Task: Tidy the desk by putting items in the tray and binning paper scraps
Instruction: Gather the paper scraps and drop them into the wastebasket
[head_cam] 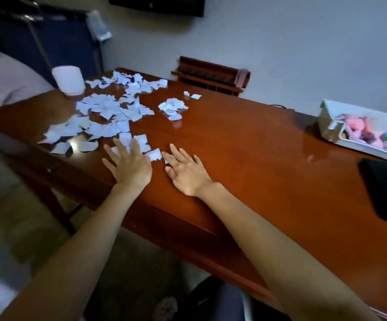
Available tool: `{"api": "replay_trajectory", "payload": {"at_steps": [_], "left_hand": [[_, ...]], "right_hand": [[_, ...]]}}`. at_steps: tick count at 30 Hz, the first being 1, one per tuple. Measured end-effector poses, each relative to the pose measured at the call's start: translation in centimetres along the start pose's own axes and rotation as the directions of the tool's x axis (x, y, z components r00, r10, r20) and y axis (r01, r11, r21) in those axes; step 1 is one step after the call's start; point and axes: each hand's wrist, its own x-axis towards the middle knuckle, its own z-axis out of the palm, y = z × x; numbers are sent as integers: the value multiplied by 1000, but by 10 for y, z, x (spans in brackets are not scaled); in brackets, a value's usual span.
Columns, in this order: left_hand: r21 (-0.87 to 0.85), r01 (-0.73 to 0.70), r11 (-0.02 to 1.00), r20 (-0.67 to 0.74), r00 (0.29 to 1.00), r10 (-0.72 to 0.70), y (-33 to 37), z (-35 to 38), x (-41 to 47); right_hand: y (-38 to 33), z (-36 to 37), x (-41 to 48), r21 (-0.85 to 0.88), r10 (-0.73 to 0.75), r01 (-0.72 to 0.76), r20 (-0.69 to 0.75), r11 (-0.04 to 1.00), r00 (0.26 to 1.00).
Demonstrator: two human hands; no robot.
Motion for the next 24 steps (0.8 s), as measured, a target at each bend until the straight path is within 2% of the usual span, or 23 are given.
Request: {"api": "replay_trajectory", "payload": {"at_steps": [4, 11, 15, 20, 22, 24], "left_hand": [[54, -82, 995, 113, 991, 75, 0, 4, 45], [-35, -249, 968, 266, 931, 250, 43, 1, 60], [-114, -394, 912, 385, 828, 407, 69, -4, 42], [-189, -523, 831, 605, 605, 518, 107, -24, 22], [-192, -529, 827, 622, 586, 519, 115, -38, 18], [-197, -490, 849, 596, 628, 500, 113, -51, 15]], "right_hand": [[9, -5, 40, 7, 35, -35, 13, 999, 999], [46, -39, 54, -9, 287, -288, 100, 958, 953], [61, -56, 30, -13, 462, -468, 185, 883, 867], [64, -86, -6, -34, 611, -631, 294, 775, 735], [61, -99, -14, -43, 643, -660, 285, 750, 711], [54, -110, -14, -26, 647, -664, 260, 747, 717]]}}
